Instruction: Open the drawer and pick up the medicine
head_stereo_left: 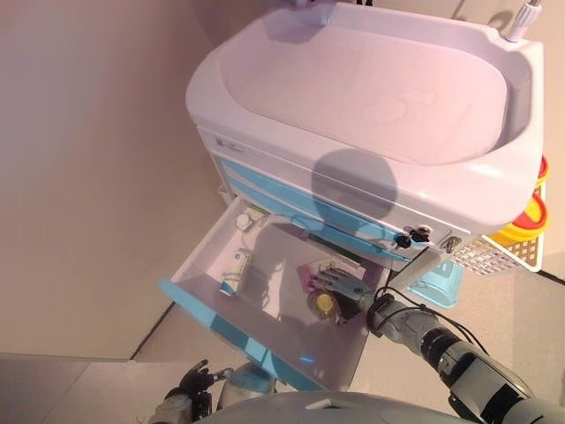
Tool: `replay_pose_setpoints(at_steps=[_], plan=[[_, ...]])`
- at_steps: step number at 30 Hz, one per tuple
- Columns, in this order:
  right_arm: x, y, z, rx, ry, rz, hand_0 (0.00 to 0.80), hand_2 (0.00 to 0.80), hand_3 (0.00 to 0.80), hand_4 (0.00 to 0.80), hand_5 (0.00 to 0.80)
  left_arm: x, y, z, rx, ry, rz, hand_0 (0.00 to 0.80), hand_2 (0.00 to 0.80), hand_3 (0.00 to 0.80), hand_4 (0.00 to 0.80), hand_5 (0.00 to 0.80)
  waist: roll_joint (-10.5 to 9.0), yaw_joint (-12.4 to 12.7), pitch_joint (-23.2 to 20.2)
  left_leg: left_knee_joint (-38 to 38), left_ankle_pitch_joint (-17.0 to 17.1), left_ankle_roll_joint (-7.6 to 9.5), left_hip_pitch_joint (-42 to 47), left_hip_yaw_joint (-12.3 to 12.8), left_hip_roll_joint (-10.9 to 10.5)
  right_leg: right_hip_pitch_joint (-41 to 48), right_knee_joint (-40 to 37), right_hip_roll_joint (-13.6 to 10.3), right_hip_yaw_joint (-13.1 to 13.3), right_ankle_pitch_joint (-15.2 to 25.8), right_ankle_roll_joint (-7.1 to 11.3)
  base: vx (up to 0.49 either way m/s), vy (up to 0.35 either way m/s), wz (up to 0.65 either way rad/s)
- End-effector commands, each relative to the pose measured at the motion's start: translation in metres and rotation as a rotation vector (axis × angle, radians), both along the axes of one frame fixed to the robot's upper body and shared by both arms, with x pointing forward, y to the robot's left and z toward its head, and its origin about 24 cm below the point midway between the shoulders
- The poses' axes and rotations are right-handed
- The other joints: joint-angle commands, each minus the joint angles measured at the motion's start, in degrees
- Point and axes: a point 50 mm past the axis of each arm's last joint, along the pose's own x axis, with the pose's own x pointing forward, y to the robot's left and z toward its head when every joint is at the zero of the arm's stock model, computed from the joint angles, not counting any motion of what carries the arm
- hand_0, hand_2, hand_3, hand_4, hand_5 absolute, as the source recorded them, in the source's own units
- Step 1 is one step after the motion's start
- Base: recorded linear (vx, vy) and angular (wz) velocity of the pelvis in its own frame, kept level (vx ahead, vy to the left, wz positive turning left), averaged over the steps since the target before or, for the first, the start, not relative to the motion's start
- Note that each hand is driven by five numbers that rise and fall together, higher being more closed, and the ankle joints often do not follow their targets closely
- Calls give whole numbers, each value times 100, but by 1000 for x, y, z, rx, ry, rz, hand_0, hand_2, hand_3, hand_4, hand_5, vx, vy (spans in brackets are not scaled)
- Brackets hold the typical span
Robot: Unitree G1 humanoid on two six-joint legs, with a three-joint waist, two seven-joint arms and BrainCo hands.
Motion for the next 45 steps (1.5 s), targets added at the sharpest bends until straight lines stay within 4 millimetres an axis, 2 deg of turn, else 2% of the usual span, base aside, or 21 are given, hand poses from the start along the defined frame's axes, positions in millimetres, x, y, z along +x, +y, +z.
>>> replay_pose_setpoints(at_steps=[1,10,11,12,13,14,15,30,35,38,41,45], plan=[[2,10,7,67,-18,50,0,0,0,0,0,-4,-2,-2,-21,21,-54,0,0,0,0,0,-102,89,-105,19,-486,123,-42,44,-321,-405,316,-430,273,223,316,0,0,0],[1,7,8,70,-25,61,0,0,0,0,0,-1,4,0,-34,23,-36,0,0,0,0,0,-57,21,-92,18,-497,109,-18,96,-297,-419,344,-456,301,209,325,0,0,0],[0,7,8,72,-25,61,213,213,213,213,213,-1,4,0,-35,25,-38,0,0,0,0,0,-52,15,-91,20,-499,108,-13,101,-297,-415,345,-459,302,208,325,0,0,0],[0,7,8,73,-26,63,530,530,530,530,530,-2,4,0,-36,25,-35,0,0,0,0,0,-46,7,-89,23,-499,107,-9,102,-299,-415,348,-459,305,209,326,0,0,0],[-1,7,8,73,-27,65,684,684,684,684,684,-2,5,0,-37,25,-33,0,0,0,0,0,-42,4,-89,23,-499,105,-6,104,-298,-410,345,-461,307,210,327,0,0,0],[-1,8,7,74,-29,68,781,781,781,781,781,-3,5,0,-38,25,-33,0,0,0,0,0,-40,0,-88,21,-499,104,0,108,-296,-407,345,-465,305,212,328,0,0,0],[-2,8,7,74,-28,70,800,800,800,800,800,-3,4,-1,-39,26,-32,0,0,0,0,0,-38,-6,-95,19,-499,102,3,111,-295,-407,345,-465,307,212,330,0,0,0],[-5,5,5,64,-23,72,800,800,800,800,800,-5,3,-1,-50,29,-28,0,0,0,0,0,-33,-55,-106,26,-511,111,7,163,-294,-435,366,-475,338,210,332,0,0,0],[-4,7,11,85,-29,109,800,800,800,800,800,-5,5,-1,-52,26,-23,0,0,0,0,0,-52,-78,-102,22,-515,116,20,185,-283,-431,357,-468,359,221,338,0,0,0],[0,18,29,141,-17,183,800,800,800,800,800,-6,6,-1,-51,22,-10,0,0,0,0,0,-97,-115,-93,25,-513,112,26,216,-259,-435,359,-462,387,244,363,-9,-1,-4],[8,31,74,251,60,239,800,800,800,800,800,-8,14,1,-41,17,18,0,0,0,0,0,-197,-195,-85,9,-501,110,33,282,-210,-450,340,-435,443,290,395,-18,-26,-13],[11,31,135,398,240,284,800,800,800,800,800,-13,28,4,-31,10,61,0,0,0,0,0,-304,-319,-104,-44,-483,111,66,392,-143,-464,304,-372,559,312,409,-13,-15,-10]])
